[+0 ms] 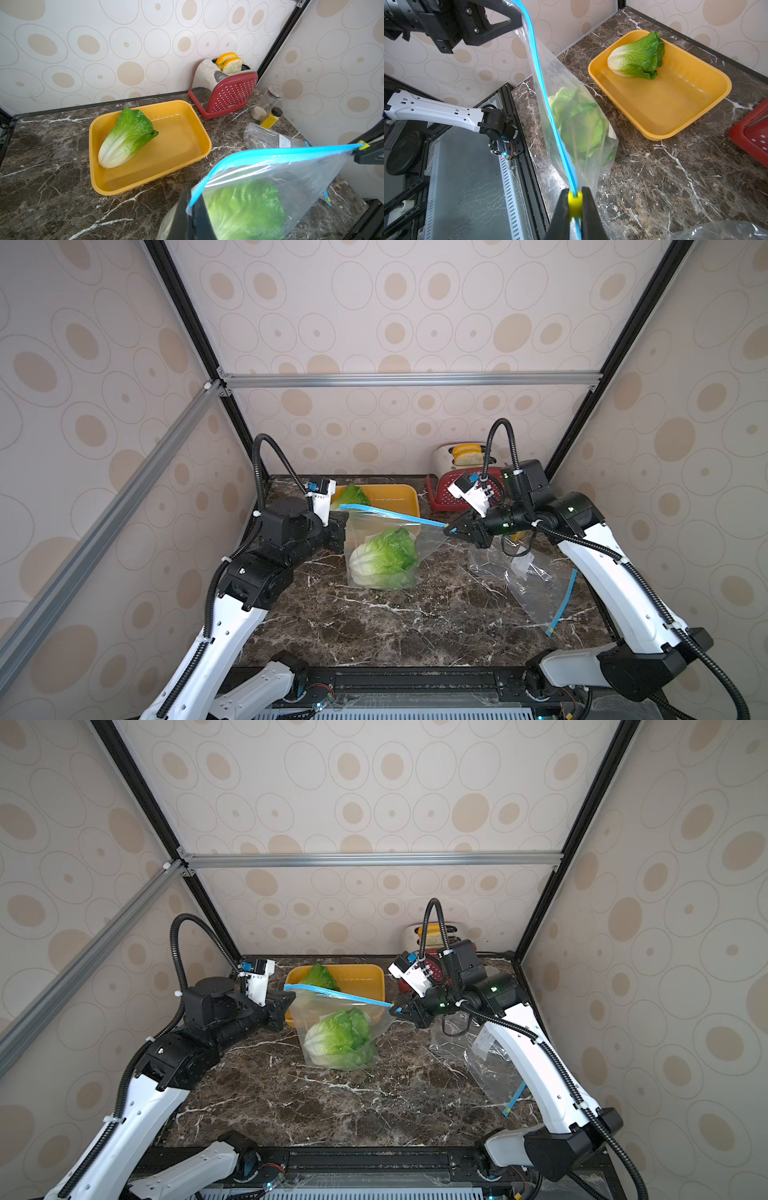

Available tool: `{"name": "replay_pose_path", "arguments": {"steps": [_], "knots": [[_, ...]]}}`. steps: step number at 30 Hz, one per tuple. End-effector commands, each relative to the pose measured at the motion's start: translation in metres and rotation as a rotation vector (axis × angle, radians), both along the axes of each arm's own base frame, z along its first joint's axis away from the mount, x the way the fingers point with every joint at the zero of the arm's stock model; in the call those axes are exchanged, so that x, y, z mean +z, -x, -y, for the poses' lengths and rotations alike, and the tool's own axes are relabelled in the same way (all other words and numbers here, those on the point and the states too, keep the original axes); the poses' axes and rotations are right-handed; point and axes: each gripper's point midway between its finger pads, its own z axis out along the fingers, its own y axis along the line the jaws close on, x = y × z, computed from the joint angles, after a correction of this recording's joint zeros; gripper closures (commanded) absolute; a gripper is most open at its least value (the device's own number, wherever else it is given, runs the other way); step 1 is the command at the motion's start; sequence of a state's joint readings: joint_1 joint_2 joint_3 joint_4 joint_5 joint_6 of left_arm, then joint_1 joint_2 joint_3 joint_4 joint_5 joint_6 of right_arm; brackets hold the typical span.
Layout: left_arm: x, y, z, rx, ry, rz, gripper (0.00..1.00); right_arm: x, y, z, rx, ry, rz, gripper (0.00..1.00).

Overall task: Put the chinese cabbages into a zipper bag and zip it
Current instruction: Zip the zipper on the zipper food storage bag.

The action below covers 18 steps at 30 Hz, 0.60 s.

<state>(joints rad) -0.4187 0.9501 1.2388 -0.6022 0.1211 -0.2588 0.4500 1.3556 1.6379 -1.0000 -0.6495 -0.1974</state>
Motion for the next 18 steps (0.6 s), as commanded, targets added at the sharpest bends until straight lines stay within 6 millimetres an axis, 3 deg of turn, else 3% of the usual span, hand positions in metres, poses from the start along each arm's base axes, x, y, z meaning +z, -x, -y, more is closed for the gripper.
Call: {"name": "replay_pose_path", "arguments": {"steps": [1, 4, 12, 18], "knots": [[0.028, -0.005, -0.034, 0.169, -0.006, 0.074, 1.0, -0.006, 0.001, 0.02, -0.068, 0.054, -0.016, 0.93], [0.031, -0.005, -0.032, 0.159, 0.001, 0.078, 1.0, -0.006, 0.002, 0.016, -0.054, 0.035, -0.032, 0.9], [0.051, -0.001, -0.002, 0.009, 0.112, 0.106, 1.0, 0.015, 0.008, -0.004, 0.036, -0.085, -0.065, 0.72], [0.067, 0.001, -0.015, 0.072, 0.108, 0.123, 1.0, 0.035, 0.012, -0.01, 0.057, -0.151, -0.032, 0.61]]}}
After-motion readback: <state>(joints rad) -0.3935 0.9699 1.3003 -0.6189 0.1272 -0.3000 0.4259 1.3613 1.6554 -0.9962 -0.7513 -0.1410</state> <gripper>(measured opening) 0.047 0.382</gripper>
